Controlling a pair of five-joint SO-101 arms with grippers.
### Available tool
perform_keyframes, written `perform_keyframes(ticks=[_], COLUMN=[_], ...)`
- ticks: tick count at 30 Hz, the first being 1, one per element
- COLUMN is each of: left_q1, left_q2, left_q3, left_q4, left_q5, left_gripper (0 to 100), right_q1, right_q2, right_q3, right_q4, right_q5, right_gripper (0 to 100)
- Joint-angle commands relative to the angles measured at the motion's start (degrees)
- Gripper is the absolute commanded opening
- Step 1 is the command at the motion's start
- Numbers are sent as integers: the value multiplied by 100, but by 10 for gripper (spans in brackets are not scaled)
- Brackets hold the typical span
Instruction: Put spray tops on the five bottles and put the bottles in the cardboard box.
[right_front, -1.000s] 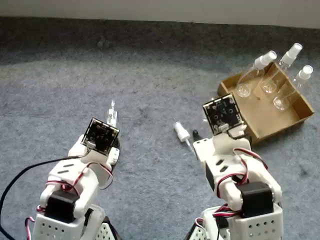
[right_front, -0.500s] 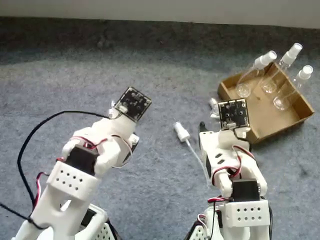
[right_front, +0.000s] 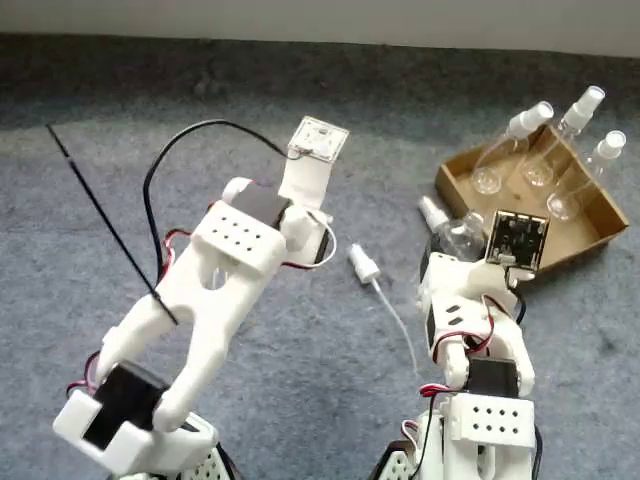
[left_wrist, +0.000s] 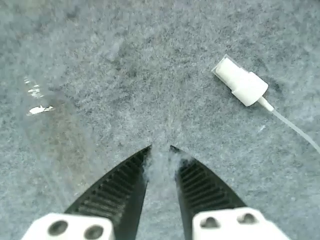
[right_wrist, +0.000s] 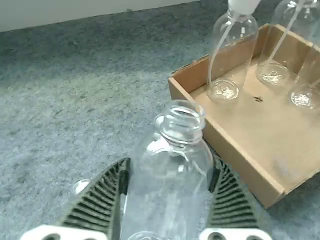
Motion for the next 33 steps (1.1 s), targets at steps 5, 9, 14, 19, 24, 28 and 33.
perform_keyframes(ticks=[5, 9, 14, 19, 24, 28, 33], left_q1=[303, 321, 321, 365, 549, 673, 690], left_q2=[2308, 3187, 4101, 4787, 5024, 5051, 5059], left_q3=[-2519, -3398, -4391, -5051, -5235, -5209, -5191], left_q4=[510, 677, 721, 730, 730, 686, 703], left_q5=[1890, 2347, 2954, 3411, 3903, 4105, 4255], left_gripper=[15, 15, 18, 170, 274, 274, 274], right_q1=[154, 171, 154, 163, 154, 154, 154], right_q2=[-92, -92, -92, -92, -92, -92, -92], right_q3=[48, 48, 48, 48, 48, 48, 48], right_q4=[-207, -207, -207, -207, -207, -207, -207], right_q5=[-105, -105, -105, -105, -105, -105, -105], right_gripper=[94, 94, 94, 94, 94, 94, 94])
